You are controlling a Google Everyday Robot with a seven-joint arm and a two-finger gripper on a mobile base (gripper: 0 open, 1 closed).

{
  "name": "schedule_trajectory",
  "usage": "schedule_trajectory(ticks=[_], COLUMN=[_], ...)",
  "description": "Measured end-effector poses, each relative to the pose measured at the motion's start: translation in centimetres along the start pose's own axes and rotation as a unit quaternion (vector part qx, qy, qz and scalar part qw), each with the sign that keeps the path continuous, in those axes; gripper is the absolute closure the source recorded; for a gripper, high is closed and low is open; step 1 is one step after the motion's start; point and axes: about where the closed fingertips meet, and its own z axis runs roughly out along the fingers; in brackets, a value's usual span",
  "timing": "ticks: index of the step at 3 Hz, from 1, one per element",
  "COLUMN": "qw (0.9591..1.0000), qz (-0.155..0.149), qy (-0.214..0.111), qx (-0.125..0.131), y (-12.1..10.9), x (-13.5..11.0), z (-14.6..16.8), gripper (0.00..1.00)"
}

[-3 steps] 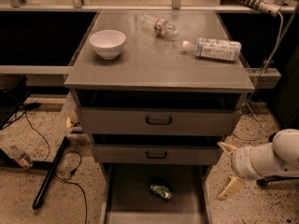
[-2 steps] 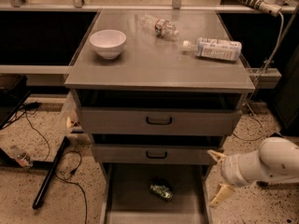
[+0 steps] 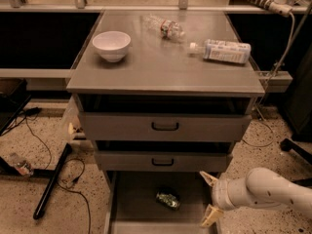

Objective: Pick green can from bottom drawer and place on counter

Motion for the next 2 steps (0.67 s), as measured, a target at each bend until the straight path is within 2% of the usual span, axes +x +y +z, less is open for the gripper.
schedule_trajectory(ticks=[1,2], qw=[0.9985,0.9958], qz=[-0.018,-0.002], qy=[-0.026,-0.063], qx=[0.044,0.066], y=[-1.2,-2.8], x=[1.0,3.0], z=[3.7,6.6], gripper=[0.0,0.0])
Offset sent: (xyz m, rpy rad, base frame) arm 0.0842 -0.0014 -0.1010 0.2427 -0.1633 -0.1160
